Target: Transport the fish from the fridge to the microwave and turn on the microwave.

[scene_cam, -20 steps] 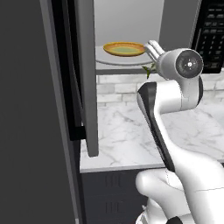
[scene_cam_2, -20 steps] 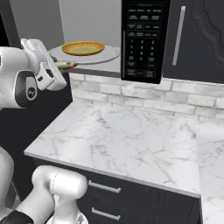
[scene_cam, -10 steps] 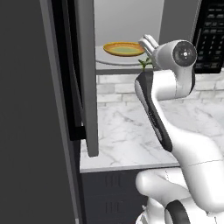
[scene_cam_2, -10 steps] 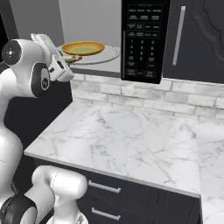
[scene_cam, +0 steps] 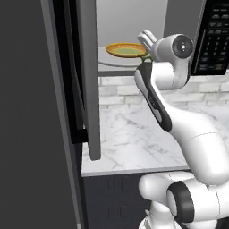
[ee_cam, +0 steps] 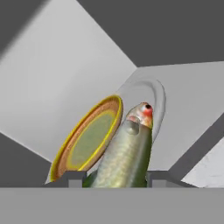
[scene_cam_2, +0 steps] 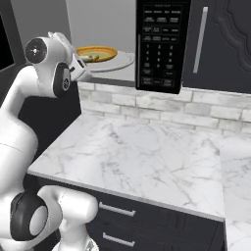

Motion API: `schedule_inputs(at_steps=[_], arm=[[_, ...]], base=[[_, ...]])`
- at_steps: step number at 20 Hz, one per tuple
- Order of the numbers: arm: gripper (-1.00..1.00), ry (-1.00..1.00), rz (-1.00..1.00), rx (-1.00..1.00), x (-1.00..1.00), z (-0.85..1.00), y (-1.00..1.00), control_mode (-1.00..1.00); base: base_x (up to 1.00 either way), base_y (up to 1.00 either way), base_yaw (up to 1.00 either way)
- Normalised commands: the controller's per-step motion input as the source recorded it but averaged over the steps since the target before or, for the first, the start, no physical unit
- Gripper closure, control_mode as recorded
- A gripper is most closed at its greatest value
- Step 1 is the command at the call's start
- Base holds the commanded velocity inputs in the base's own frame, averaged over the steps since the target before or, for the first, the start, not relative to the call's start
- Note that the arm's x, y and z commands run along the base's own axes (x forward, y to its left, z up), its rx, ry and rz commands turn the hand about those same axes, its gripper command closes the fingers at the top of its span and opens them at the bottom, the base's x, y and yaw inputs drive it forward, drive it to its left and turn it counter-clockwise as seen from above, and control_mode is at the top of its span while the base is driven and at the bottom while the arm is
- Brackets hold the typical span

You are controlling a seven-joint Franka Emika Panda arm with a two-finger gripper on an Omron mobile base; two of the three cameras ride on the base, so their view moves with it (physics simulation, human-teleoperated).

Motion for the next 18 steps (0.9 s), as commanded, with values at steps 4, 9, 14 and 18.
schedule_inputs(at_steps=[4,9,14,18], arm=[[1.0,0.0,0.0,0.0,0.56,0.17,0.0,-1.0],[1.0,0.04,0.0,0.0,0.43,0.28,0.0,-1.0],[1.0,0.04,0.0,0.0,0.39,0.14,0.0,-1.0],[1.0,0.05,0.0,0.0,0.42,0.0,0.0,-1.0]], base=[[0.0,0.0,0.0],[0.0,0.0,0.0],[0.0,0.0,0.0],[0.0,0.0,0.0]])
